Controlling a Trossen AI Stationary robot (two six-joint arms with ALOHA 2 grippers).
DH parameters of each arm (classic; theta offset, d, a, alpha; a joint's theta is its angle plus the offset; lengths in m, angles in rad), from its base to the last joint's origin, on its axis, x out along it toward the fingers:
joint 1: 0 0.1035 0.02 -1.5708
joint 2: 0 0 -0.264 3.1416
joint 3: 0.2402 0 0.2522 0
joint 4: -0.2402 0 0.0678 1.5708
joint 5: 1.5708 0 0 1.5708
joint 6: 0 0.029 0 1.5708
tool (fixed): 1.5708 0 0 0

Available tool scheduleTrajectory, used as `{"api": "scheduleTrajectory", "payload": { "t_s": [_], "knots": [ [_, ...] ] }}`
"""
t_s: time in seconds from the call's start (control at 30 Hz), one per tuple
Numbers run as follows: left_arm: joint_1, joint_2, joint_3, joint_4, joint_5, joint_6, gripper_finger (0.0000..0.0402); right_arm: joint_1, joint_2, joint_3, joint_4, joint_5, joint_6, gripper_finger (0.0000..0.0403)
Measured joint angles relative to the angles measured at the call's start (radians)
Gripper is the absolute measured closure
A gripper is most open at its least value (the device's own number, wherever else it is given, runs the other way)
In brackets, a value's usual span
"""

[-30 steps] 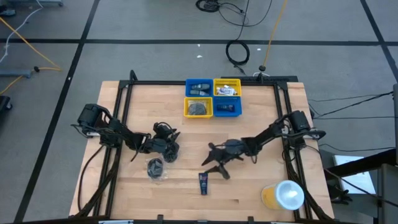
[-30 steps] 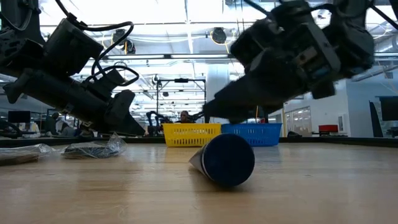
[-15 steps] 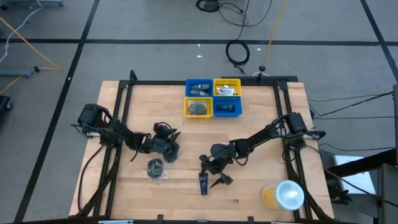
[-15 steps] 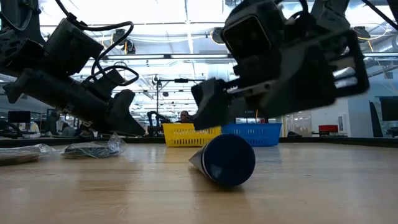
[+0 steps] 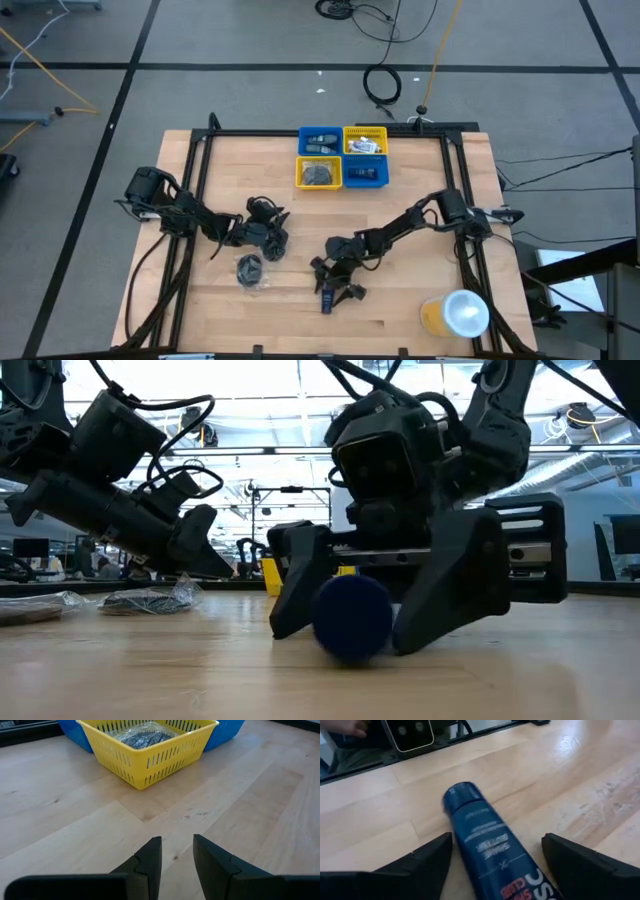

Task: Pick & Place Travel size toiletries
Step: Put the blue shave cream into the right blue bin

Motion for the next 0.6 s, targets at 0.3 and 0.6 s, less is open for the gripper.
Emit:
{"api": "scheduleTrajectory", "payload": {
  "t_s": [0.3,0.6],
  "knots": [
    [0.000,0.000,0.000,-0.004,0.000,0.001,0.0293,-0.032,-0.009,0.000,-0.048,0.163,0.057,0.0140],
    [0.000,0.000,0.000,-0.004,0.001,0.001,0.0293,-0.060,-0.011,0.000,-0.043,0.351,0.173,0.0180]
  ]
}}
